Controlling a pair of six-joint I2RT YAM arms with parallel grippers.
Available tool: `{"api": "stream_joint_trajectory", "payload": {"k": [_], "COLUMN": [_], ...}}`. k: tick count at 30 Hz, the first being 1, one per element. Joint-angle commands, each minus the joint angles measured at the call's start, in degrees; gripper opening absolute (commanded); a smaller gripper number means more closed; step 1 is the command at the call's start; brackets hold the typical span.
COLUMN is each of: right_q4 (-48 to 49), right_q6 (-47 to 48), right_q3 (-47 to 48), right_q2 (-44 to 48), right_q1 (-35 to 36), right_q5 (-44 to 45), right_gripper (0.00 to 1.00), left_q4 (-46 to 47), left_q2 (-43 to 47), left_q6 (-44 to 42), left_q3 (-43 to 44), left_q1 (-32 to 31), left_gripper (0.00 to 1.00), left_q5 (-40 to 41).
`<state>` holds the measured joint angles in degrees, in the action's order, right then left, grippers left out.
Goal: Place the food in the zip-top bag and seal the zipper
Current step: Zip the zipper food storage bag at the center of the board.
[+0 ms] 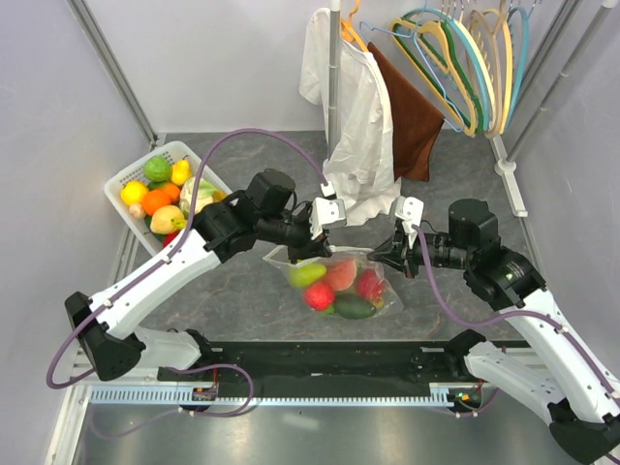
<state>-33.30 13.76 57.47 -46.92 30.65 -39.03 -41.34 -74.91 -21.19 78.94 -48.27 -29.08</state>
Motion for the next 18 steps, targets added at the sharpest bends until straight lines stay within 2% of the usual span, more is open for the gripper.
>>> {"api": "stream_joint_trajectory", "payload": {"k": [1, 18], "right_q4": [1.0, 0.5], "right_q6": [0.7, 0.9], "right_q3": [1.2, -0.2], "right_q2": [2.4, 3.1], "right_q1": [0.0, 0.0], "right_q5": [2.0, 5.4], "right_gripper": [0.00, 0.00], "left_q4": [-6.0, -12.4], "left_q2": [3.4, 11.5], "left_q6": [-4.0, -10.8], "left_q3": [-2.7, -12.0], "left_q1": [2.7, 15.2], "left_gripper": [0.05, 0.04], "left_q5": [2.8, 3.6]}}
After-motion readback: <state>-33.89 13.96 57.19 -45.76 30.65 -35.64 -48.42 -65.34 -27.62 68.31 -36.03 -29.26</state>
